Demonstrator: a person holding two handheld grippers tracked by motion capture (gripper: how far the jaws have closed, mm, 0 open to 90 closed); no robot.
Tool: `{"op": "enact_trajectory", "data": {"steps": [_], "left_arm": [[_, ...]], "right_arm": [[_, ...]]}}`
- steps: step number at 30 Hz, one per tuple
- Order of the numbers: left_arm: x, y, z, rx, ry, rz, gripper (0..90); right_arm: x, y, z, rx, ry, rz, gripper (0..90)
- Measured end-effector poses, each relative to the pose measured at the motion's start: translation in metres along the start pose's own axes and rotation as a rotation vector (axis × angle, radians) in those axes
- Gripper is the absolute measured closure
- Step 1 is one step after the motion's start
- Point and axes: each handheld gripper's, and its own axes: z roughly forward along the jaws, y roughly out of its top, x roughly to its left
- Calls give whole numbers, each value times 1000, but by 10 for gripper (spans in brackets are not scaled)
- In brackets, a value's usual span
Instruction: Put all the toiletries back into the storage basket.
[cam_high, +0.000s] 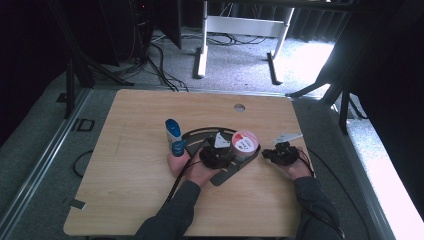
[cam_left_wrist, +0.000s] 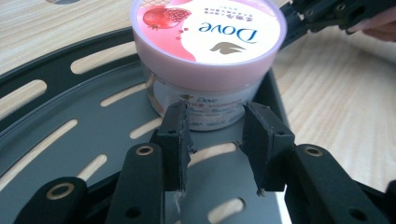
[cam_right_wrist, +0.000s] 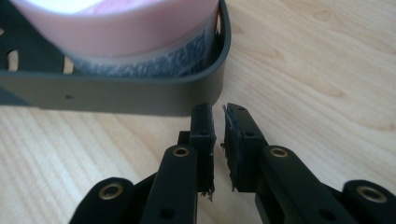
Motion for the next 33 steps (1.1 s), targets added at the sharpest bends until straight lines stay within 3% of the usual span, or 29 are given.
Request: {"op": "enact_trajectory", "data": {"steps": [12, 19, 27, 33], "left_arm": [[-11, -1, -36, 31, -26, 81, 654], [-9, -1, -57, 28, -51, 84, 686], [-3, 0, -76, 34, -14, 116, 731], [4, 3, -90, 30, 7, 131, 807]], "right_arm": [[24, -21, -7, -5, 2, -17, 794], [40, -28, -13, -31, 20, -41, 794], [59, -30, -15, -29, 20, -90, 770], [68, -34, -16, -44, 37, -73, 740]]}}
